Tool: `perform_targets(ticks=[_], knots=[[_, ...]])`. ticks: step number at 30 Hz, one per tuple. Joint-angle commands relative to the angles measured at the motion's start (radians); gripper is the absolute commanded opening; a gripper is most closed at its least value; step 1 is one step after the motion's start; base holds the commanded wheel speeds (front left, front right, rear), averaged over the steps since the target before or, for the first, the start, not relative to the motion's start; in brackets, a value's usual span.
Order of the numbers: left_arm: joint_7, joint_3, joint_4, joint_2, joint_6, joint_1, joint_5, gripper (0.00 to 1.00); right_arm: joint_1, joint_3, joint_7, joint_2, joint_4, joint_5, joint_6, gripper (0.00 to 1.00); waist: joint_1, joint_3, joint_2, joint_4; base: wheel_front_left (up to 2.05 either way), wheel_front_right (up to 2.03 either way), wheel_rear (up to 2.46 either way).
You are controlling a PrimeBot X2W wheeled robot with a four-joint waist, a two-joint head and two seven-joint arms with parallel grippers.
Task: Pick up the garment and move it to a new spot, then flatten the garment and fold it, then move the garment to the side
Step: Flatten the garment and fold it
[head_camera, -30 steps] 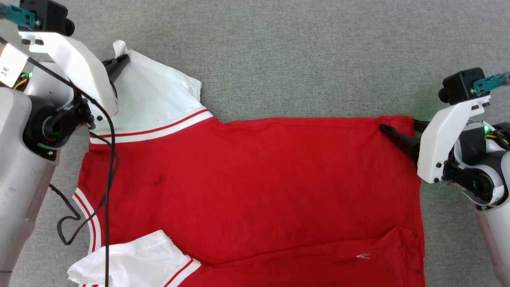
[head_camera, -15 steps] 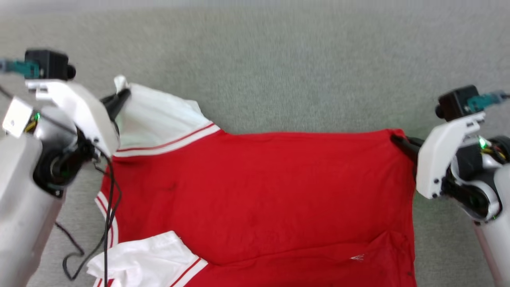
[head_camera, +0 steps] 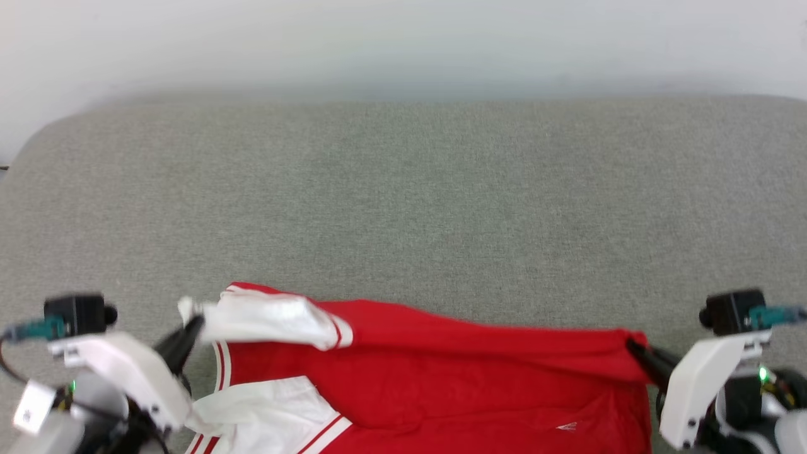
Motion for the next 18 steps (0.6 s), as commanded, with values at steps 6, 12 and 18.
perform_targets(ticks=[6, 12, 18], knots=[[-0.033, 0.006, -0.059, -0.018, 0.037, 0.191, -0.057, 0.0, 0.129, -0.036, -0.041, 0.043, 0.0, -0.001, -0.001, 0.0, 0.0001, -0.026, -0.0001, 0.018, 0.0, 0.0, 0.0], [-0.05, -0.007, 0.006, -0.088, 0.012, 0.262, -0.116, 0.0, 0.205, -0.04, -0.091, 0.087, 0.039, -0.007, -0.001, 0.0, 0.0001, -0.024, -0.0001, 0.017, 0.0, 0.0, 0.0], [-0.074, -0.031, 0.111, -0.126, -0.011, 0.253, -0.102, 0.94, 0.215, -0.028, -0.176, 0.11, 0.088, -0.006, -0.001, 1.0, 0.0001, -0.036, -0.0001, 0.003, 0.0, 0.0, 0.0]])
